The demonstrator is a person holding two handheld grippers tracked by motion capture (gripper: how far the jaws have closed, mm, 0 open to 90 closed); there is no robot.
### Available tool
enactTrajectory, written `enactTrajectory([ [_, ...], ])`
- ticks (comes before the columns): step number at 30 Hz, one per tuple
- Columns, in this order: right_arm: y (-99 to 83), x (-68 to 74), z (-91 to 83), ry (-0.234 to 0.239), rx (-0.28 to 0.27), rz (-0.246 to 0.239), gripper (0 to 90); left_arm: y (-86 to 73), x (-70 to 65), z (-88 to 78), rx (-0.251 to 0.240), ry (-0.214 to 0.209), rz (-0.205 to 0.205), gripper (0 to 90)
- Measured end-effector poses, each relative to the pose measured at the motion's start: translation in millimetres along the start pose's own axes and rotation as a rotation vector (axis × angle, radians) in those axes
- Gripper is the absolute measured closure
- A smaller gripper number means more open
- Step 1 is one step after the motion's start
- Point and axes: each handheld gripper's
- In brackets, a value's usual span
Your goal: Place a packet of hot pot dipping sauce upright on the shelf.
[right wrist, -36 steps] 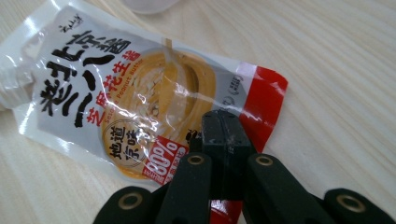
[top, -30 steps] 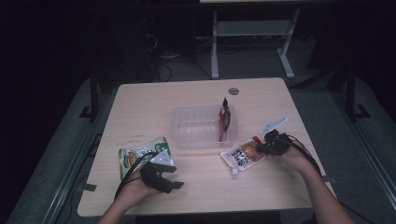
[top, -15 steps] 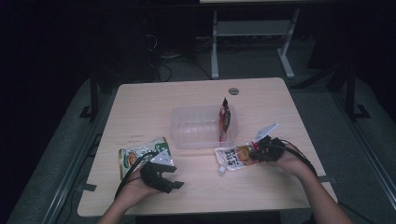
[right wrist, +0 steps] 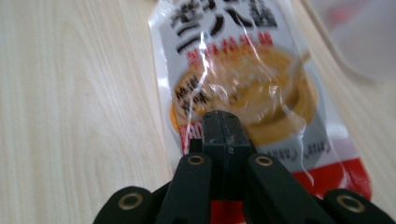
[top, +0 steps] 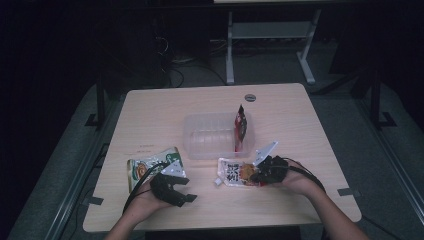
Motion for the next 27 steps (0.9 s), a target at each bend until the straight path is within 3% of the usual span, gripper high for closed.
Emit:
enactTrajectory([
  [3, 0.2, -11.2, -13.1, -0.061, -0.036, 0.033, 89.9, -0.5, 0.8, -0.7, -0.002, 0.001, -0.009, 32.0],
  [6, -3.9, -26.9, -20.8, -0.132, -0.047, 0.11, 89.9, 0.3, 0.6, -0.4, -0.003, 0.0, -0.003, 32.7],
  [7, -6.2, -32.3, -20.4, -0.163, -0.037, 0.111, 89.9, 0.5, -0.2, -0.3, -0.008, 0.001, -0.002, 32.9],
  [11, -17.4, -46.4, -16.3, -0.196, -0.017, 0.174, 89.9, 1.1, -1.7, -0.7, -0.012, -0.003, -0.003, 34.7],
  [16, -27.4, -49.9, -10.1, -0.171, 0.014, 0.185, 89.9, 1.3, -1.9, -3.5, -0.014, -0.009, -0.003, 41.4],
  [17, -28.4, -49.9, -9.4, -0.171, 0.015, 0.182, 89.9, 1.4, -2.2, -3.9, -0.02, -0.016, -0.008, 45.1],
  [18, -29.0, -48.8, -10.1, -0.157, 0.009, 0.182, 89.9, 1.9, -3.2, -6.3, -0.033, -0.026, -0.021, 56.9],
  [22, -29.2, -43.7, -9.6, -0.109, 0.006, 0.159, 89.9, 4.4, -4.2, -13.1, -0.048, -0.05, -0.024, 79.0],
  [25, -26.1, -36.4, -7.8, -0.067, -0.007, 0.134, 89.9, 5.4, -5.4, -15.0, -0.035, -0.059, -0.011, 89.5],
  [27, -22.9, -29.1, -5.4, -0.029, -0.025, 0.117, 89.9, 5.3, -6.9, -14.3, -0.021, -0.063, -0.007, 89.6],
])
Point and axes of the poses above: each handheld gripper's, and its own axes: z roughly forward along the jaws, y roughly out of its top, x roughly to its left, and after that the axes turned 12 degrees about -z, right-handed
